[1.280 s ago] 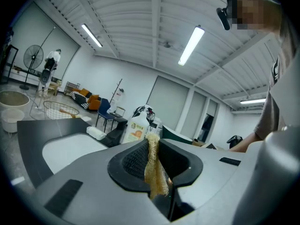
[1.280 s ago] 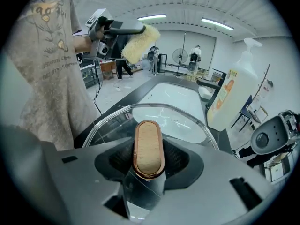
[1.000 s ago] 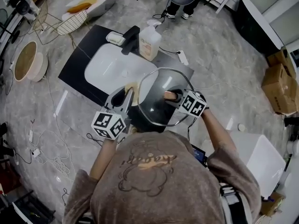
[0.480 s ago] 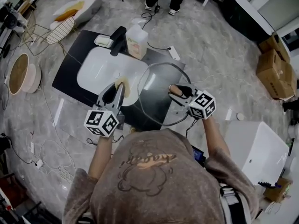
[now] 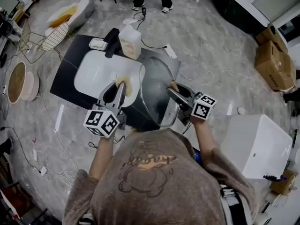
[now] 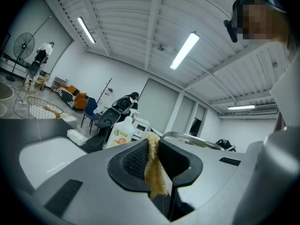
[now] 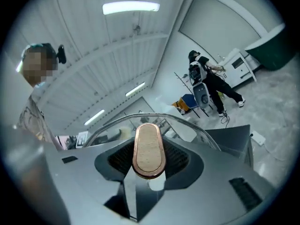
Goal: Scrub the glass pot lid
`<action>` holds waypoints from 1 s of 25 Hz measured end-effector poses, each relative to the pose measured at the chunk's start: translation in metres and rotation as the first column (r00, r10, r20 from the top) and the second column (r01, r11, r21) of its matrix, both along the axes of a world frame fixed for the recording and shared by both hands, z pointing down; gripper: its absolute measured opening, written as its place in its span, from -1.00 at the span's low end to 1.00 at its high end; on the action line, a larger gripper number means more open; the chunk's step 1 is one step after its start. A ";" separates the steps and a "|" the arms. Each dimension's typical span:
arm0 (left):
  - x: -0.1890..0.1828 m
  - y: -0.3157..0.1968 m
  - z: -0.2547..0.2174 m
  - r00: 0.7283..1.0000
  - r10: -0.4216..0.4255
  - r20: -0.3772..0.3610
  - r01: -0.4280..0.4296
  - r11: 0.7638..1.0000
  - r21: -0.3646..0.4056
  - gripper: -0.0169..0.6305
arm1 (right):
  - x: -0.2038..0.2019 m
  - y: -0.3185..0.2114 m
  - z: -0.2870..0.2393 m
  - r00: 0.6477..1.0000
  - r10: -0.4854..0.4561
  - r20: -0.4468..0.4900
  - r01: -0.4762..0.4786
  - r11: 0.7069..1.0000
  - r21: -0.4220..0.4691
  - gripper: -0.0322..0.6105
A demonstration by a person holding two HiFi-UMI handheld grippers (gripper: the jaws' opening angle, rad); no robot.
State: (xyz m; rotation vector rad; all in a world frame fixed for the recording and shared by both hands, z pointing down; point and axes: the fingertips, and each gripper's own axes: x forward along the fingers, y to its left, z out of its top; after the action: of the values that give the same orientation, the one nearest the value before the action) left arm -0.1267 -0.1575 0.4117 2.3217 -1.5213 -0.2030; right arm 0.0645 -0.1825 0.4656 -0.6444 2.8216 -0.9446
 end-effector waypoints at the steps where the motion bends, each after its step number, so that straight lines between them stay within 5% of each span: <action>1: 0.004 0.000 -0.002 1.000 0.010 -0.004 -0.010 1.000 0.003 -0.72 | 0.000 0.000 -0.002 0.999 0.015 0.048 -0.013 1.000 -0.023 -0.36; 9: 0.037 0.006 -0.030 0.989 0.111 -0.098 -0.106 0.992 0.063 -0.72 | -0.004 0.004 -0.007 0.939 0.115 0.324 -0.058 0.982 -0.182 -0.36; 19: 0.076 0.021 -0.051 0.923 0.245 -0.297 -0.226 0.969 0.097 -0.72 | -0.016 0.006 -0.013 0.930 0.100 0.355 -0.027 0.978 -0.206 -0.35; 25: 0.071 0.021 -0.057 0.885 0.253 -0.391 -0.219 0.967 0.129 -0.73 | -0.023 0.013 -0.011 0.931 0.078 0.357 0.001 0.977 -0.214 -0.35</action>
State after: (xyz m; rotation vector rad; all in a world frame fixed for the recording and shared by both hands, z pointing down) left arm -0.0561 -0.1360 0.3550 2.3138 -1.0348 -0.6487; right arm 0.0416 -0.1695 0.4547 -0.4817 2.3964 -1.2245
